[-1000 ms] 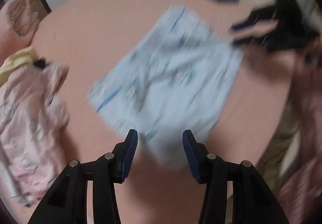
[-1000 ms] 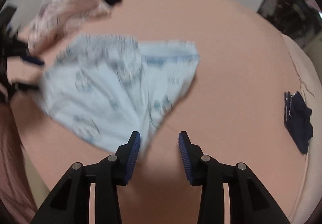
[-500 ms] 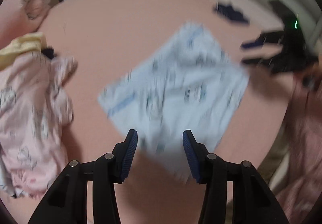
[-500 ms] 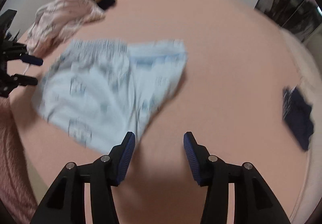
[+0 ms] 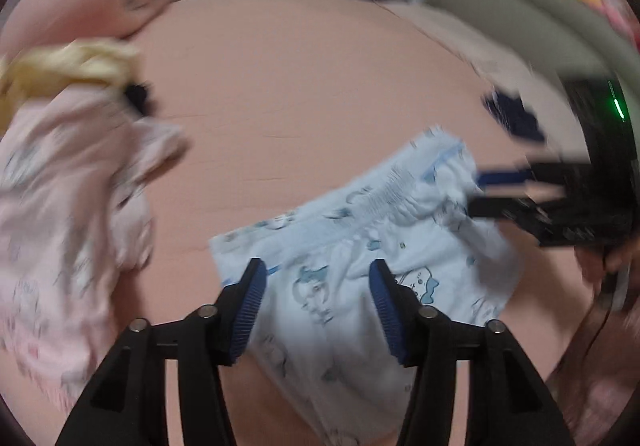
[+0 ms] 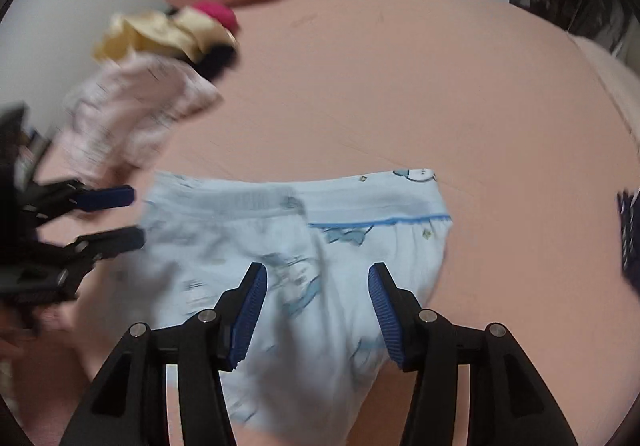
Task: Fold clothes
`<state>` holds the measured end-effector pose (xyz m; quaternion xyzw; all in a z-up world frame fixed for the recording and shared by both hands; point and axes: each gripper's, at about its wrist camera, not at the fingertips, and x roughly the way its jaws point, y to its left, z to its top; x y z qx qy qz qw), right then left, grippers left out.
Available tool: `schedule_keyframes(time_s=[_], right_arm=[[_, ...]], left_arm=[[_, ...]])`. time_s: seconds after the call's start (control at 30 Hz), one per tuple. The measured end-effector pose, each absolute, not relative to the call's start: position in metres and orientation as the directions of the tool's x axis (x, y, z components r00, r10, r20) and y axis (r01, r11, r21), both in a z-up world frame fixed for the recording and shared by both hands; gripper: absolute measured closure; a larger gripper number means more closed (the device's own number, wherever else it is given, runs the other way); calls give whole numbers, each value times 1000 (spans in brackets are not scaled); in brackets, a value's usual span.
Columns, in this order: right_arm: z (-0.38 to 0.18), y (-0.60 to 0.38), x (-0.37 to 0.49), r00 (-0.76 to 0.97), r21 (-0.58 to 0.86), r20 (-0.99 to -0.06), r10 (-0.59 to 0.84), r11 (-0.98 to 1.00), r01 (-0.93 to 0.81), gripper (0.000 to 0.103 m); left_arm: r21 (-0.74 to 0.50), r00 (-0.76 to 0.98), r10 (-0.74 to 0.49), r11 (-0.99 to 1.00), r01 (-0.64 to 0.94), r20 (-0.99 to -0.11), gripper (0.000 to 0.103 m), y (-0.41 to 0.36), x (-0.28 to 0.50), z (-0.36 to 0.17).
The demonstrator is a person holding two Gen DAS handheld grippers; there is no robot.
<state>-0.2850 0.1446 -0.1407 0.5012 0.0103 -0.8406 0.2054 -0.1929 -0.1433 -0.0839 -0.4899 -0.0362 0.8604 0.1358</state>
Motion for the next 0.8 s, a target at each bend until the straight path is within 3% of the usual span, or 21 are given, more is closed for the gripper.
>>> schedule_keyframes(time_s=[0.03,0.1,0.23,0.3,0.33,0.47,0.5,0.57,0.6,0.63,0.67,0.8], right_arm=[[-137,153,-275,-429,192,-843,-325,-926,325,41],[-133,172,-258,-459,166,-845,-273,-951,259,37],[-162,197,-260,-423,109,-893,-153,-986,127,35],[-178,211,-262,-354,173,-917,-187,-982,71,35],[-186,217,-263,-326,201,-923,-205,-978,47,30],[-185,189,-276,-320,239,-907,-274,-960,146,27],[-184,183,-280,-312,264,-899,-306,-950,168,31],[-184,173,-289,-305,286,-893,-331,-941,181,48],[-184,169,-294,-304,287,-894,-329,-942,176,63],[-184,166,-298,-304,294,-892,-335,-940,172,92],[-179,163,-301,-299,345,-874,-382,-923,170,98],[-158,160,-300,-335,374,-850,-406,-914,159,96]], left_arm=[[-216,-469,265,-964,-156,-843,33,-149,-192,-90],[-253,-440,258,-965,-70,-860,32,-161,-189,-103],[-254,-414,225,-967,16,-882,32,-161,-182,-122],[-267,-432,233,-964,18,-871,30,-156,-181,-124],[-284,-435,252,-959,8,-864,30,-152,-181,-125],[-286,-442,276,-957,-44,-854,30,-130,-185,-129],[-274,-446,267,-961,-51,-855,32,-125,-187,-131],[-273,-448,262,-961,-43,-855,67,-122,-189,-129],[-311,-441,298,-949,-45,-846,94,-123,-190,-125],[-337,-440,322,-940,-47,-838,94,-123,-189,-119],[-328,-449,319,-943,-60,-835,94,-121,-187,-111],[-257,-439,282,-959,-117,-853,93,-112,-179,-107]])
